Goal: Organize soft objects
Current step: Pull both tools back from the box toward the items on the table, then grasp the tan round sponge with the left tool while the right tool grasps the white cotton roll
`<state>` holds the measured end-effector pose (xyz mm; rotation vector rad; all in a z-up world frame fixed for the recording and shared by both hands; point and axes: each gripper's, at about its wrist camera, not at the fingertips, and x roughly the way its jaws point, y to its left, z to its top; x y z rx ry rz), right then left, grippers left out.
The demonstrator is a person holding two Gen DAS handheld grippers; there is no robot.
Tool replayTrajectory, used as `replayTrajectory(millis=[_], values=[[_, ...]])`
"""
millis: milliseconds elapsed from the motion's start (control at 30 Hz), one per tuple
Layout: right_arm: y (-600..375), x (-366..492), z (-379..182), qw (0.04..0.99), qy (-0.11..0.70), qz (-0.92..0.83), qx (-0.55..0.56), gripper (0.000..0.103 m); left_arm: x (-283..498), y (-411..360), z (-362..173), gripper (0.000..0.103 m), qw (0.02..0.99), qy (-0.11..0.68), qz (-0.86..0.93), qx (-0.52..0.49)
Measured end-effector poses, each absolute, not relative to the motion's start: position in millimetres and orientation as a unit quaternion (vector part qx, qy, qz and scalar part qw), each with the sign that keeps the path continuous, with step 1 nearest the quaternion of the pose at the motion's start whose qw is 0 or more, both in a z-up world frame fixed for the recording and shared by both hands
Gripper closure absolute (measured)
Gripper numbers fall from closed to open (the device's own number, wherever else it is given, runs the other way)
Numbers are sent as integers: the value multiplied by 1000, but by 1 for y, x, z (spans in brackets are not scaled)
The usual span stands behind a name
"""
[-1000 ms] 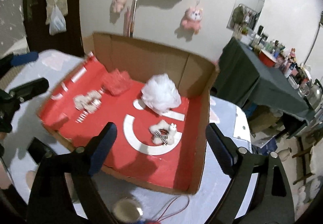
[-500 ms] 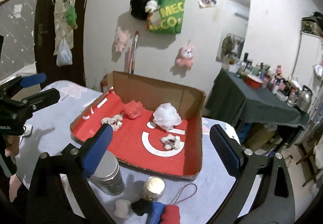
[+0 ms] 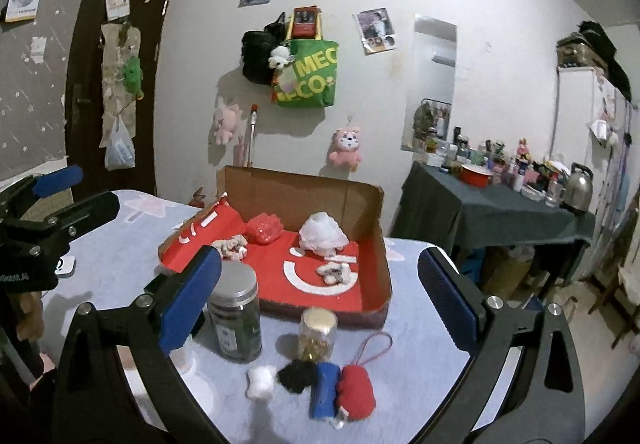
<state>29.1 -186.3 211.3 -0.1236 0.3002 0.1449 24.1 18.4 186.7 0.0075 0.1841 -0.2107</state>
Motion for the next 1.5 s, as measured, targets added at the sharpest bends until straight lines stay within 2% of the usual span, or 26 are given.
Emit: replayTrajectory(millis=[267,933,1500], values=[[-198,0,176,988,143,36,-55,2,8,1,157,0,990,92,-110,10],[-204,12,80,970,241,27,-18,2,29,-1,66,0,971,220,-99,-1],[-191,37,60,956,288,56,-14,2,50,27,42,0,950,297,-95,-23]])
